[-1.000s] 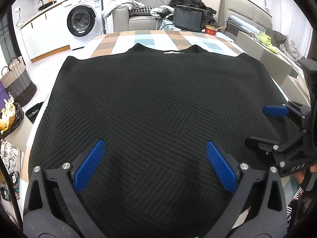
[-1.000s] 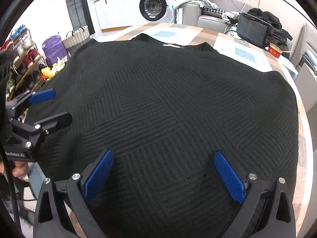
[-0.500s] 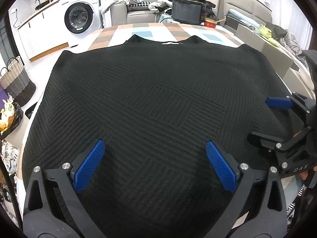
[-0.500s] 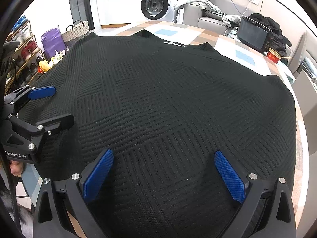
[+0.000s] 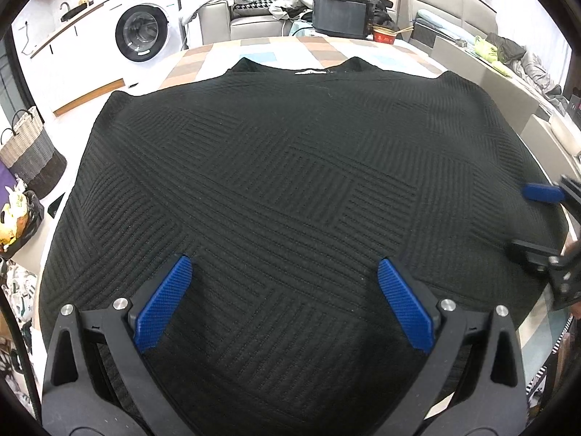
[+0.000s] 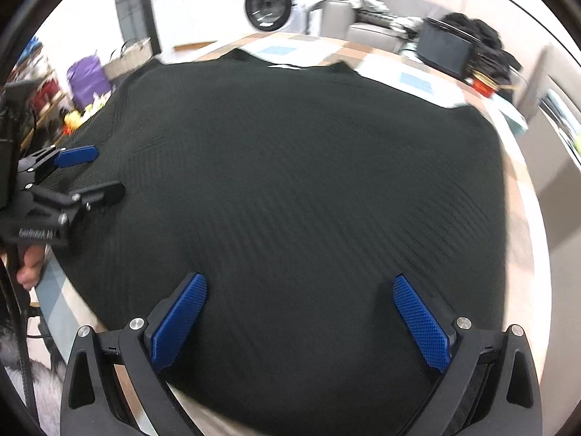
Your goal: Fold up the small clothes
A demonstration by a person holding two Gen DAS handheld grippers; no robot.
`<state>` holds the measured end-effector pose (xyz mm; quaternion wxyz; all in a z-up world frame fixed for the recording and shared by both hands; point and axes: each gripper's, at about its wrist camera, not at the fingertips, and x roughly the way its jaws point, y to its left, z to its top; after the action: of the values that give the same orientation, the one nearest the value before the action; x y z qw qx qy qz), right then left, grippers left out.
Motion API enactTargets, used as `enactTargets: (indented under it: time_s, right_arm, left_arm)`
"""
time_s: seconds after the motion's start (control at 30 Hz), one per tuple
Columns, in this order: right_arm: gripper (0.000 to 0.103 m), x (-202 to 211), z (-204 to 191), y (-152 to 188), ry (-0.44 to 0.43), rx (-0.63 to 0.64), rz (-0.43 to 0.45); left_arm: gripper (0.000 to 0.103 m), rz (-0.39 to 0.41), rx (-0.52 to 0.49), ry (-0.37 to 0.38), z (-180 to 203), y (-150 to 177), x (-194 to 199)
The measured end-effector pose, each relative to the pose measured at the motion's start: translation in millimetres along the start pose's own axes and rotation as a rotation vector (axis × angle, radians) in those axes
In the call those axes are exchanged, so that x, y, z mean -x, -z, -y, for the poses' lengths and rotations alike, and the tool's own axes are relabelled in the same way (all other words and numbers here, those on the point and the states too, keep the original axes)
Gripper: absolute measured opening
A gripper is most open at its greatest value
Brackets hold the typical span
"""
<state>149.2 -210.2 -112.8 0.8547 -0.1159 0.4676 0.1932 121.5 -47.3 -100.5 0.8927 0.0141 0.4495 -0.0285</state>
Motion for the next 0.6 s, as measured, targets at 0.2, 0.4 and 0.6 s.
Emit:
enactTargets:
  time_s: [0.2, 0.4, 0.6]
  right_arm:
    - [0.103, 25.4, 14.9, 20.4, 0.07, -0.044, -0.025]
    - [0.103, 40.1, 30.6, 28.3, 0.092, -0.17, -0.052]
    - [0.103, 61.8, 70.0, 27.7, 0.016, -0.44, 0.007]
  left_arm:
    - [0.102, 0.002, 0.001, 0.002, -1.8, 1.8, 0.3]
    - [0.102, 0.003, 0.003, 0.002, -2.9, 3.0, 0.9]
    - [0.102, 0.005, 0.005, 0.012, -5.6, 6.1, 3.2]
